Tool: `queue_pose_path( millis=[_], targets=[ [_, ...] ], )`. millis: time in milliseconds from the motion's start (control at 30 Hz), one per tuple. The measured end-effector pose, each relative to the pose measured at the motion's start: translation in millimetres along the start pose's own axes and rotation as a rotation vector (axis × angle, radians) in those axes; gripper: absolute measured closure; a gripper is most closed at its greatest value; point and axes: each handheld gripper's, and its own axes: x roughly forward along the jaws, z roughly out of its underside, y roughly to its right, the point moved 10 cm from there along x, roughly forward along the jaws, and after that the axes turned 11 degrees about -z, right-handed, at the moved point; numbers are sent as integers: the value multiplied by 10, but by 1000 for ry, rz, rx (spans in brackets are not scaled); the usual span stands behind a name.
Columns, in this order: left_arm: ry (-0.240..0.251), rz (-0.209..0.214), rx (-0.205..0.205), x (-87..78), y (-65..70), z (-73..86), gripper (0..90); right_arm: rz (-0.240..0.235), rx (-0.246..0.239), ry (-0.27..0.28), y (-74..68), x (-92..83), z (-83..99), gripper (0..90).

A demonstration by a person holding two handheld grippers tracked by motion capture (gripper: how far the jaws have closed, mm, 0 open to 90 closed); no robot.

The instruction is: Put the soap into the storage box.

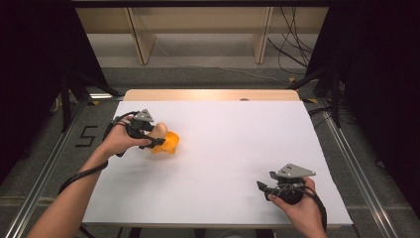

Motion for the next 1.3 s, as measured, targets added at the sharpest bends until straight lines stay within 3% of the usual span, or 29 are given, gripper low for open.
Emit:
queue_pose_path(
  millis=[33, 67, 300, 367, 400, 533, 733, 1000, 1300],
  targets=[
    [-1, -1, -2, 5, 3, 1, 323, -6, 13, 0, -14, 4, 5, 407],
    [0, -1, 3, 17, 7, 2, 323, 9, -29, 10, 26, 2, -15, 407],
    [-23, -2, -8, 38, 18, 28, 316, 11, -23, 2, 24, -6, -7, 407],
    [20, 8, -46, 4, 16, -44, 296, 7, -3, -8, 6, -10, 7, 407],
    [22, 11, -49, -12, 13, -59, 284, 10, -24, -1, 23, -5, -5, 407],
    [30, 6, -28, -55, 11, -93, 260, 4, -20, -3, 14, 5, 1, 407],
    [57, 9, -43, -113, 15, -120, 240, 9, -33, -4, 26, -1, -2, 406],
    [106, 1, -69, -310, 14, -166, 235, 3, -20, -1, 13, 9, -3, 406],
    [108, -46, -76, -521, 67, -93, 230, 5, -22, 6, 12, 16, -10, 405]
  ],
)
